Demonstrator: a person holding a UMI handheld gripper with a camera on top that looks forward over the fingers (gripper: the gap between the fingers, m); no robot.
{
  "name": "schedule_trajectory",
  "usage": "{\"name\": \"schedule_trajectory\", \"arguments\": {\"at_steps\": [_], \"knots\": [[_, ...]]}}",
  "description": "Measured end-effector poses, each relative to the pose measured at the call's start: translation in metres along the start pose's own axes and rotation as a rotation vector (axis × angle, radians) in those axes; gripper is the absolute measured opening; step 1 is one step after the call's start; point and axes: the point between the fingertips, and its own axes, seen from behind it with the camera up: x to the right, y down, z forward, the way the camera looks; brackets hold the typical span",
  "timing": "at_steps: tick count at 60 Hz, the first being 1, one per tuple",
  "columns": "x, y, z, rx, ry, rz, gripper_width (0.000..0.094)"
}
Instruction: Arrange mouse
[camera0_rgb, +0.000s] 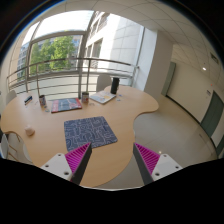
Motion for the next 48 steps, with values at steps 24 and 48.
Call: {"name": "schedule_trajectory", "arguments": {"at_steps": [24,48], "knots": [[-0.073,0.072,-0.014,-0.100,0.039,0.008,0.0849],[-0.403,0.105,0.056,-0.108,-0.306,-0.083,0.0851]]}}
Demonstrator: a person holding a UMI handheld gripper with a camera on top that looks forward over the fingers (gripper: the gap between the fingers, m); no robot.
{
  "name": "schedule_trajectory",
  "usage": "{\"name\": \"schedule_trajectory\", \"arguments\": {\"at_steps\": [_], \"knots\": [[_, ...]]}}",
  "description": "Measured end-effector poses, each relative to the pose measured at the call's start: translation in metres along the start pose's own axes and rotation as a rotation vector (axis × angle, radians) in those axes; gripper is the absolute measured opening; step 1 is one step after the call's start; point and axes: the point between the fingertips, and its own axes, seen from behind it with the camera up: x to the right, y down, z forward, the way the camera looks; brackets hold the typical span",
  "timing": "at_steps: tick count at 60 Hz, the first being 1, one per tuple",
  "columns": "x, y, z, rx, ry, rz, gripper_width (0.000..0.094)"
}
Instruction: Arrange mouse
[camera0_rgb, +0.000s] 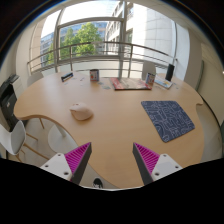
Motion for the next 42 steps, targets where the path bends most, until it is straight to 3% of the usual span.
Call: {"name": "schedule_trajectory", "arguments": {"at_steps": [18,36,39,42], "knots": [[-0.102,-0.067,0.139,0.000,-0.159,-0.087,0.0850],[-0.125,-0.106,0.191,0.025,-0.210,-0.125,0.0845],[-0.129,-0.111,0.197,0.039,-0.217,-0.133,0.0808],[-0.134,-0.114,0.199,0.055,-0.227,-0.140,0.0712]]}}
